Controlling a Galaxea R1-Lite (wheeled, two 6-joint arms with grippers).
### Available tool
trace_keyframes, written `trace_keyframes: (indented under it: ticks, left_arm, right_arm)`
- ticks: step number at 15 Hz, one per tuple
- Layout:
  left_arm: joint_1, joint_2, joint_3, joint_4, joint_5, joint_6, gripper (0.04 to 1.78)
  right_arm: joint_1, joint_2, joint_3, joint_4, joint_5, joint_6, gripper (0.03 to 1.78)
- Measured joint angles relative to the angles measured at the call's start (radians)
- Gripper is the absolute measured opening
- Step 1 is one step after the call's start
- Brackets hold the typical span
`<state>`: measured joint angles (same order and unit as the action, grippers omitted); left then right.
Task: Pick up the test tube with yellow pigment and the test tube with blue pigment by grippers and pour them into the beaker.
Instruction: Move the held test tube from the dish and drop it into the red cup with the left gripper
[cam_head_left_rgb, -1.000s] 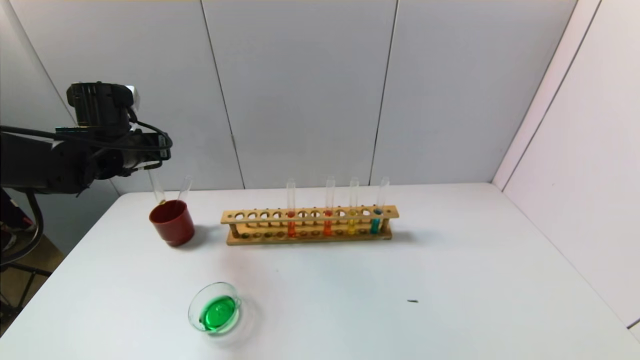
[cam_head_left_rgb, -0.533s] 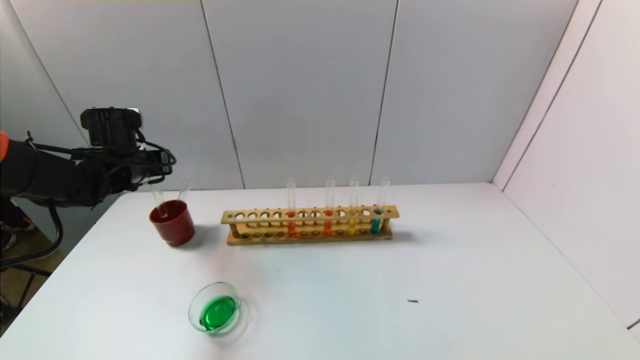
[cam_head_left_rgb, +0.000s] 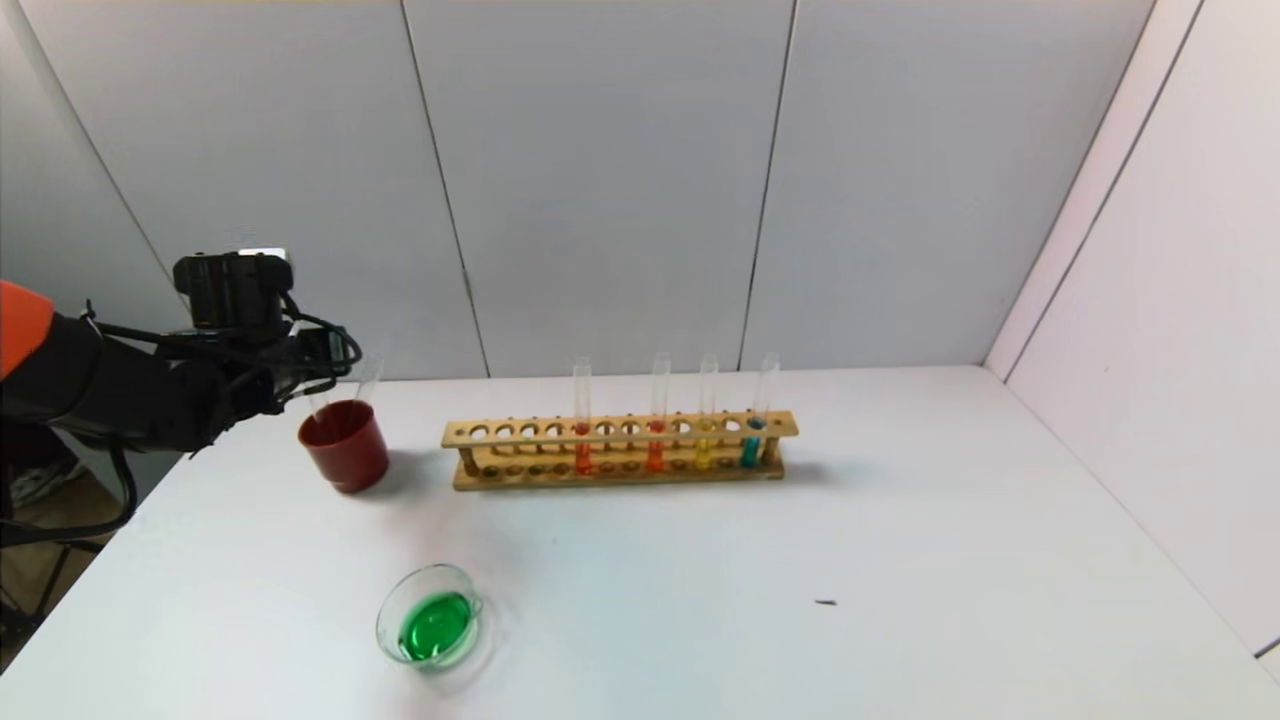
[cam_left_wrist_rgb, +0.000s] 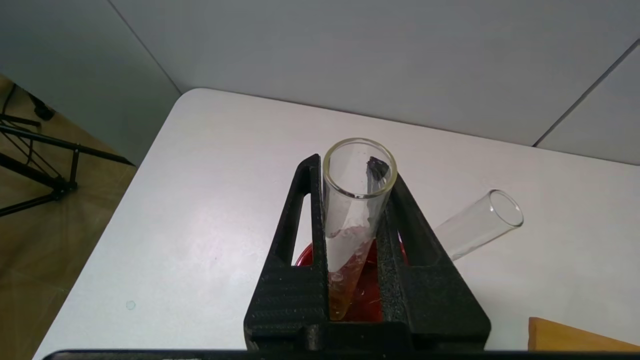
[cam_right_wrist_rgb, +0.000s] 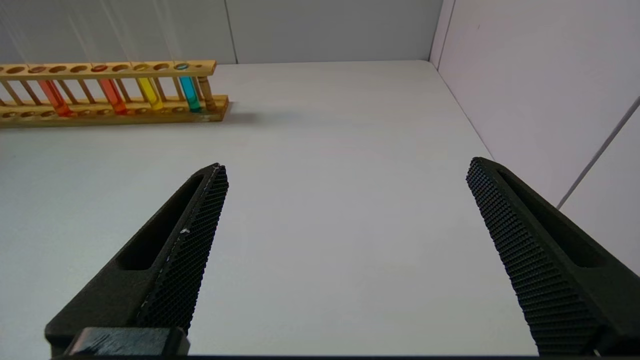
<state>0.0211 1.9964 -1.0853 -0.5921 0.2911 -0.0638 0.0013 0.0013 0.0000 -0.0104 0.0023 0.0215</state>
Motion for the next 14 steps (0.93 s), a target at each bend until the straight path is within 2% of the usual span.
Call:
trace_keyframes:
  ticks: [6, 9, 12, 14]
  left_arm:
    - [0.000, 0.009, 0.090, -0.074, 0.000, -0.008, 0.32]
    - [0.000, 0.013, 0.131, -0.122, 0.000, -0.008, 0.40]
    - [0.000, 0.015, 0.159, -0.138, 0.000, -0.008, 0.71]
    - [0.000, 0.009, 0.160, -0.161, 0.004, 0.001, 1.08]
  right_arm:
    - [0.000, 0.000, 0.000, 0.000, 0.000, 0.000, 1.74]
    - [0.000, 0.000, 0.000, 0.000, 0.000, 0.000, 1.74]
    - [0.000, 0.000, 0.000, 0.000, 0.000, 0.000, 1.74]
    - [0.000, 0.000, 0.000, 0.000, 0.000, 0.000, 1.74]
